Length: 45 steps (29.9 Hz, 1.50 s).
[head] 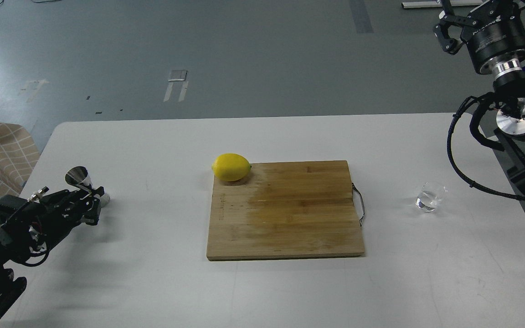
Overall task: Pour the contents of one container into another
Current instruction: 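Lift the jigger with the left gripper and carry it onto the cutting board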
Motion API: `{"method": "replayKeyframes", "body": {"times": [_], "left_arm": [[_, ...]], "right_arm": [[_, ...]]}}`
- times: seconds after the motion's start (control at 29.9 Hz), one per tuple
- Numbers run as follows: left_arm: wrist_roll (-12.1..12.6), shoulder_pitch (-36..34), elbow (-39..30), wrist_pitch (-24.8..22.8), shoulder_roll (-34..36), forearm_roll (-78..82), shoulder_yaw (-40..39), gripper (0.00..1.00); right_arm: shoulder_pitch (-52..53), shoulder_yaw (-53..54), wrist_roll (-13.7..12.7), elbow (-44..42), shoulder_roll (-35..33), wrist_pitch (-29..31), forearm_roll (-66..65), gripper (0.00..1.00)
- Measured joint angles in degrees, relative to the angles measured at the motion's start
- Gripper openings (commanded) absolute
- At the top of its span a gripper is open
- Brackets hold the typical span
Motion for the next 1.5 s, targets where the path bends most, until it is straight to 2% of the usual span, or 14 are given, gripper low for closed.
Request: {"method": "replayKeyframes", "body": {"times": [0.3, 0.47, 0.57, 0.84, 0.97, 1.17, 1.5], "left_arm": [[0.01, -3.43, -5.34, -0.21, 1.54, 0.15, 0.57, 0.00], [-0.01, -4.84, -10.89, -1.97, 2.05, 0.16, 0.60, 0.00], [-0.01, -5.91, -14.86, -3.89, 2.38, 0.28, 0.61, 0.00], [-0.01, -7.57, -31.07, -13.58, 8.07, 0.30, 0.61, 0.00], [0.01, -7.68, -38.20, -18.58, 9.98, 0.24, 0.55, 0.00], [0.01, -7.69, -44.85, -24.74, 10.32, 0.24, 0.52, 0.00], [0.00, -9.65, -56.74, -37.69, 9.79, 0.24, 0.50, 0.00]], "right_arm": [[0.47, 0.72, -0.51, -0.18, 0.01, -4.04, 0.21, 1.00], [2.26, 0.94, -1.19, -0.50, 0.16, -6.87, 0.22, 1.00], [3.83, 0.86, -2.47, -0.67, 0.49, -8.98, 0.22, 1.00], [7.56, 0.55, -5.83, -1.09, 0.61, -12.96, 0.22, 1.00], [8.10, 0.48, -6.05, -1.12, 0.70, -13.73, 0.19, 1.00], [7.72, 0.34, -6.09, -1.06, 1.32, -13.79, 0.14, 1.00], [7.60, 0.30, -6.09, -0.98, 1.29, -13.45, 0.13, 1.00]]}}
